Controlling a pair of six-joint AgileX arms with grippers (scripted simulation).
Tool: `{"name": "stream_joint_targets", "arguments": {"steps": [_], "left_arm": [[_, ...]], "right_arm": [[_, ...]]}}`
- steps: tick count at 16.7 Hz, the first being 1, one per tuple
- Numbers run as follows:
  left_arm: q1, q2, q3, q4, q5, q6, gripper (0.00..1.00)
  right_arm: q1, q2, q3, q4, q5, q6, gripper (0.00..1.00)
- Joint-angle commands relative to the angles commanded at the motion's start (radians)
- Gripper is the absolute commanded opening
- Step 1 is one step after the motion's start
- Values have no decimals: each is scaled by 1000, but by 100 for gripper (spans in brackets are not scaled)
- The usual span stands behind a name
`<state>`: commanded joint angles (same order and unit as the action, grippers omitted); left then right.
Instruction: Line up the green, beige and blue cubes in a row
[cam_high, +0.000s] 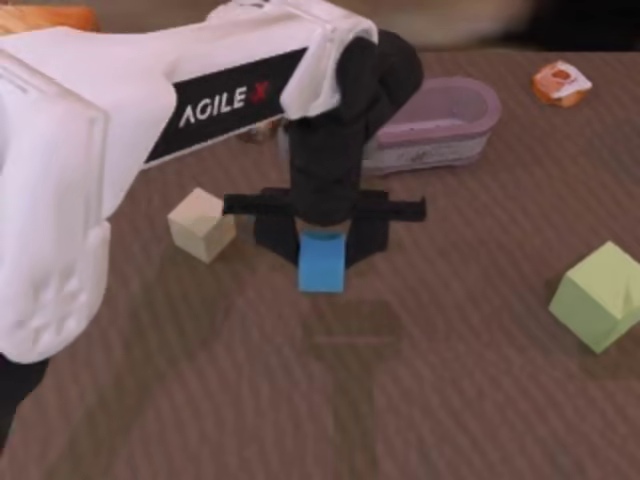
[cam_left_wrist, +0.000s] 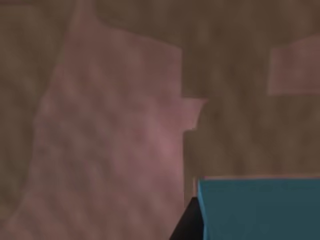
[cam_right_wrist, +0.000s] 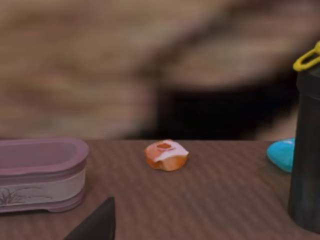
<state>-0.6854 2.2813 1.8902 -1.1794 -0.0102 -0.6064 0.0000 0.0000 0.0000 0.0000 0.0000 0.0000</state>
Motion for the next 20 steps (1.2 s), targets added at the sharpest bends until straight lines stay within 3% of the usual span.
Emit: {"name": "stream_joint_targets", "arguments": {"steps": [4, 8, 15, 20], "left_arm": [[-130, 137, 285, -123, 0, -166, 0], [-209, 207, 423, -190, -1, -267, 0], [-211, 207, 413, -175, -1, -271, 0], [-213, 222, 243, 11, -1, -276, 0]], "right_arm": [[0, 0, 0, 0, 0, 0, 100], [0, 0, 0, 0, 0, 0, 100], [0, 0, 0, 0, 0, 0, 100], [0, 0, 0, 0, 0, 0, 100]]}}
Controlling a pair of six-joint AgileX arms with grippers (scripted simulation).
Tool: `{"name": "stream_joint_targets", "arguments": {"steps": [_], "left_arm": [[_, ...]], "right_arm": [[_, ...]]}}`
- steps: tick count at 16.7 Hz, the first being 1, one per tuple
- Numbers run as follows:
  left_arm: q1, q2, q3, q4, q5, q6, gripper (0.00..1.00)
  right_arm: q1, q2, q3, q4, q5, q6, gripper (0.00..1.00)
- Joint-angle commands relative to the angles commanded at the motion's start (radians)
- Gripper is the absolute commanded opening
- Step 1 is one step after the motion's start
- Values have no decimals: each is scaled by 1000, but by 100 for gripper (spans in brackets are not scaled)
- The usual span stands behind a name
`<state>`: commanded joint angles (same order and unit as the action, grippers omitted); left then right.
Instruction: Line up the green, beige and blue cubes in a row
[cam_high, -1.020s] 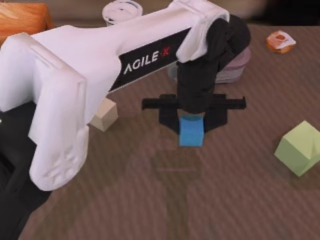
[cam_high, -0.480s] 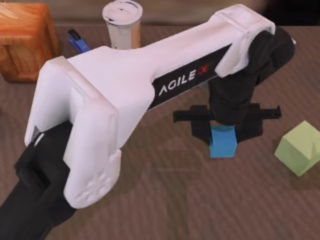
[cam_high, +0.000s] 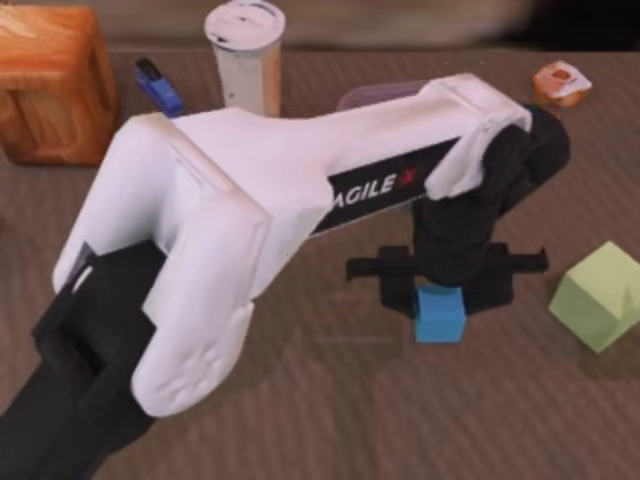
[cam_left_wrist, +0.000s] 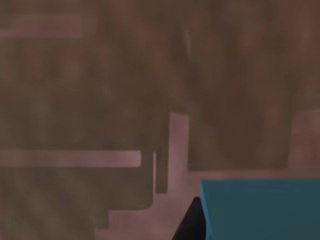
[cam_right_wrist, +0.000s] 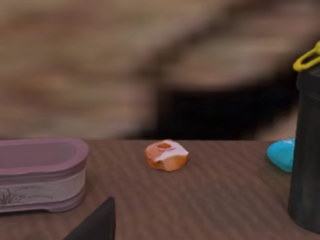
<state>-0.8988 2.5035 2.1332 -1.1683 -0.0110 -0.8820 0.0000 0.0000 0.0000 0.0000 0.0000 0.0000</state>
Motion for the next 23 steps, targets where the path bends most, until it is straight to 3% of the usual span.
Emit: {"name": "stream_joint_targets", "arguments": {"steps": [6, 19, 23], "left_arm": [[-4, 7, -55, 57, -1, -1, 0], [-4, 7, -55, 57, -1, -1, 98], [-4, 7, -55, 57, -1, -1, 100]], "right_arm": [[0, 0, 0, 0, 0, 0, 100], [0, 0, 0, 0, 0, 0, 100], [0, 0, 0, 0, 0, 0, 100]]}}
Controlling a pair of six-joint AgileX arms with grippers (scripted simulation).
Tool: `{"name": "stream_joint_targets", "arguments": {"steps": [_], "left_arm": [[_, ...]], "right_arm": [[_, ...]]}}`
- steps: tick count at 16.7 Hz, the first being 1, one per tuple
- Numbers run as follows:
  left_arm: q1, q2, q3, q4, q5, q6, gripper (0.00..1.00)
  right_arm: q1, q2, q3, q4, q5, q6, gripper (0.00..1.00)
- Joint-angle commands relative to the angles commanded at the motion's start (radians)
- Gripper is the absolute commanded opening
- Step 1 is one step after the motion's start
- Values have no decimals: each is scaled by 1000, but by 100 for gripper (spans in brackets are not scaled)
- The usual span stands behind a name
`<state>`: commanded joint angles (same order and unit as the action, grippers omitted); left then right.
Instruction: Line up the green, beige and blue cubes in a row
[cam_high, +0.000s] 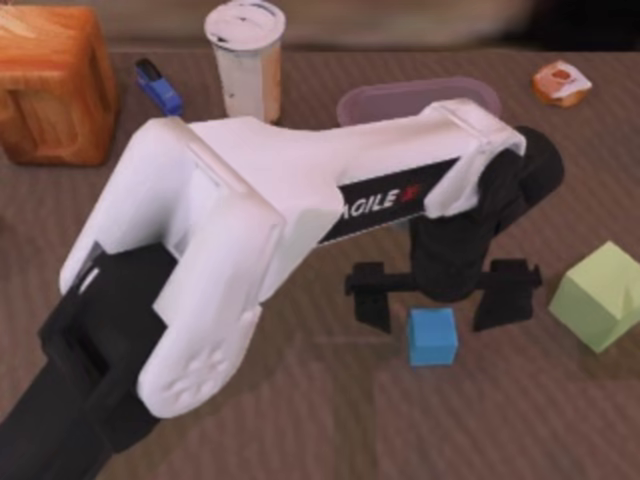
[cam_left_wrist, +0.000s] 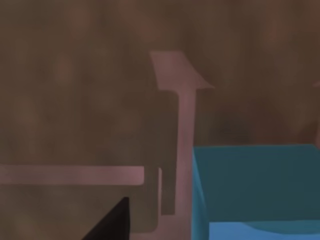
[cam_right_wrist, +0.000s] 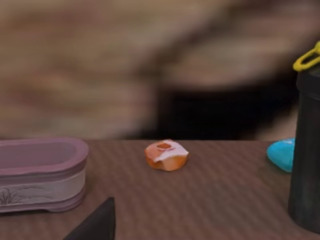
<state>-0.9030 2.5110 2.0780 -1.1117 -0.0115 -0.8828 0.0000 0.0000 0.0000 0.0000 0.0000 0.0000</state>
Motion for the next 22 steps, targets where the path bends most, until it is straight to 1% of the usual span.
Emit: {"name": "stream_joint_targets", "arguments": {"steps": [7, 12, 14, 19, 22], "left_arm": [[3, -1, 17, -17, 0, -1, 100], [16, -26, 161, -198, 0, -6, 100], [19, -37, 201, -240, 0, -4, 100], [14, -36, 205, -243, 0, -2, 100], [47, -41, 195, -238, 0, 63, 100]], "right_arm": [[0, 0, 0, 0, 0, 0, 100], [0, 0, 0, 0, 0, 0, 100], [0, 0, 0, 0, 0, 0, 100], [0, 0, 0, 0, 0, 0, 100], [0, 0, 0, 0, 0, 0, 100]]}}
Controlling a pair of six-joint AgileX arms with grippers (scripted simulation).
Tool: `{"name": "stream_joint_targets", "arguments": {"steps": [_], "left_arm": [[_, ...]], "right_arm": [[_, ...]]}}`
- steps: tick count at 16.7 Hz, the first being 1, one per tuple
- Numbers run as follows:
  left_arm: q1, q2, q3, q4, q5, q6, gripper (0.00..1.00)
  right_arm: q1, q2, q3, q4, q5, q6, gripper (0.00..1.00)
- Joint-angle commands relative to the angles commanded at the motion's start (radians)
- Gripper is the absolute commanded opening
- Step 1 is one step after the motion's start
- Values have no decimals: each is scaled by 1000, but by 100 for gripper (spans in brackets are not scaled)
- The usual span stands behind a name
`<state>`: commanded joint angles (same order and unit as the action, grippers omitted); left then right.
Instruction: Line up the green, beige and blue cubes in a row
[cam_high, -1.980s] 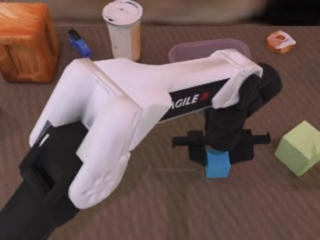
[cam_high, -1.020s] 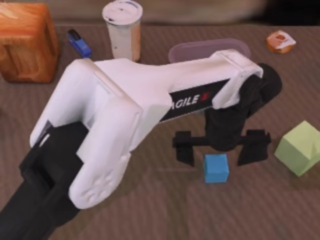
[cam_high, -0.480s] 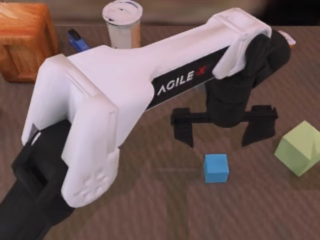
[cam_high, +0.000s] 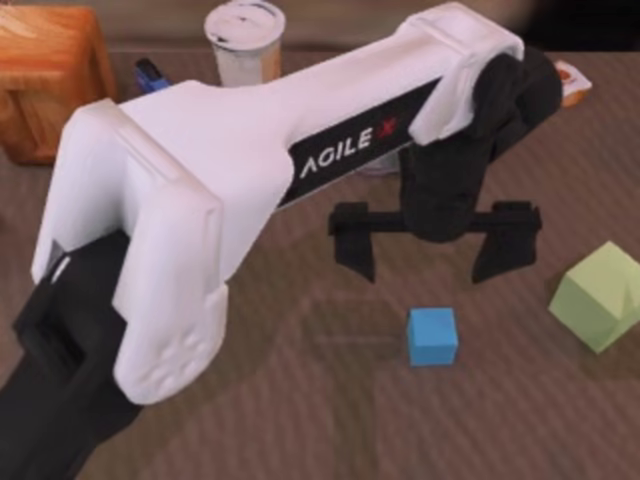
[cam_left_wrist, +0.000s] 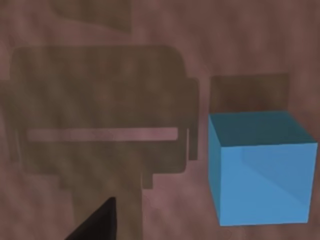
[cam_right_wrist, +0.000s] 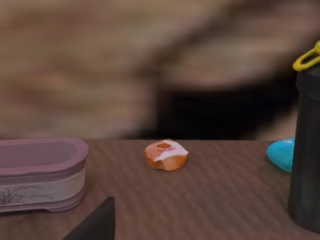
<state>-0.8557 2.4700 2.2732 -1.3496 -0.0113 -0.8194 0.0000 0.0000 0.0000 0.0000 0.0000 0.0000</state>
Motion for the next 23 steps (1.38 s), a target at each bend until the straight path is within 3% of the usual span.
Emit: {"name": "stream_joint_targets", "arguments": {"steps": [5, 14, 18, 23], "left_arm": [[144, -20, -48, 20, 4, 287, 100], [471, -71, -176, 66, 14, 995, 100], [541, -91, -199, 84, 16, 1117, 100], [539, -87, -197, 83, 15, 1119, 100]], "right_arm": [[0, 0, 0, 0, 0, 0, 100], [0, 0, 0, 0, 0, 0, 100], [0, 0, 0, 0, 0, 0, 100], [0, 0, 0, 0, 0, 0, 100]]}}
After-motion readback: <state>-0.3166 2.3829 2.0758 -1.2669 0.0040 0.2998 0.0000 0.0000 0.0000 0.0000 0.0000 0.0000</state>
